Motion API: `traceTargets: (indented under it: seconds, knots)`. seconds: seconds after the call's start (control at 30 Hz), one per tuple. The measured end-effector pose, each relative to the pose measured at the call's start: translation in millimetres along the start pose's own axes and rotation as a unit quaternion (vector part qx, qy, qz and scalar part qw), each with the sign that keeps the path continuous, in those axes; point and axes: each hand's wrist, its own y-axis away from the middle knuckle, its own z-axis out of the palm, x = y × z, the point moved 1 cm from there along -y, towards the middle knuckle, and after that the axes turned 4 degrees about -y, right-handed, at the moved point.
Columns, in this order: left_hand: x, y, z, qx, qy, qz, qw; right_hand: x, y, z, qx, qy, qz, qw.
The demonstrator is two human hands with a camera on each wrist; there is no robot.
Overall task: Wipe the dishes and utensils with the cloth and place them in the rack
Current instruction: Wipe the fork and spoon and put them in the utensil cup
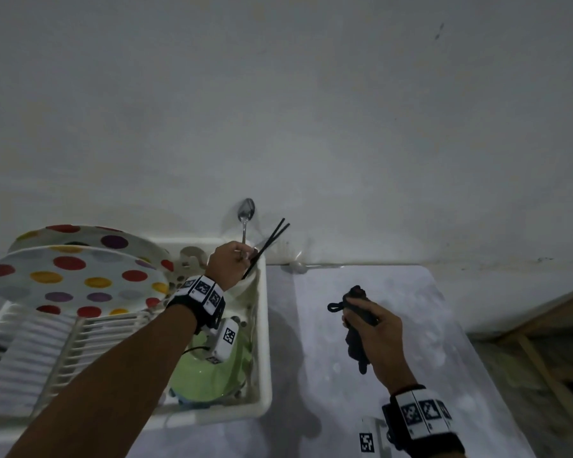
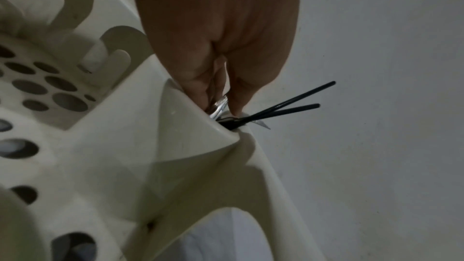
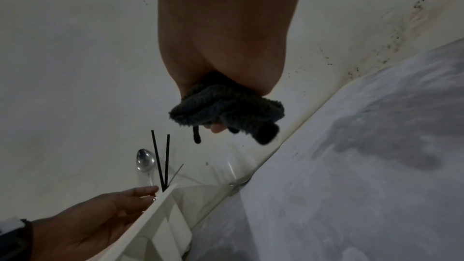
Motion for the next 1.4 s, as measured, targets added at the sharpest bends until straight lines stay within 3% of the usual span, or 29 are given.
traceTargets:
  seconds: [0.13,0.3,0.37,0.47,0.63,0.87,1.03,1.2,1.4]
  knots:
    - [1.0,3.5,-2.5,-0.045,-0.041,-0.029,0.998,-3.0,0.8,6.1,-0.012,-0.01,0.011,1.0]
    - [16.6,17.7,-13.3,0.014,-0.073,-0.012,0.997,-9.9,9.4,9.0,-0.009,-0.023,0.016,1.0]
    - [28.9,28.9,-16.6,0.043,-0.028,-0.001,0.999,-12.5,13.8,9.7,-0.008,-0.037,0.02,0.999]
    - [50.5,55.4,-10.9,0.021,0.105,0.017,0.994,-15.6,23.8,8.4,-0.003,-0.047,0.012,0.999]
    - [74.7,72.4,32.5,-0.046,0.101,0.092,0.99,-18.8,31.1,-2.1,0.011,-0.043,0.005,0.999]
    - [74.0,33.1,99.4,-0.036,0.16,-0.042,0.985,-21.5,3.9,-20.8,0.006,-0.022,0.01,1.0]
    - [57.8,4.5,131.4,0.009,0.106,-0.111,0.988,-19.6,-36.0,-28.1,-0.011,-0.008,0.011,1.0]
    - [32.5,-14.6,158.5,0.014,0.134,-0.225,0.965,-13.6,-68.8,-29.0,-0.013,-0.012,0.019,1.0]
    - [20.3,-29.7,179.3,0.06,0.092,-0.207,0.972,3.6,-87.8,-36.3,-0.012,-0.016,0.037,0.999]
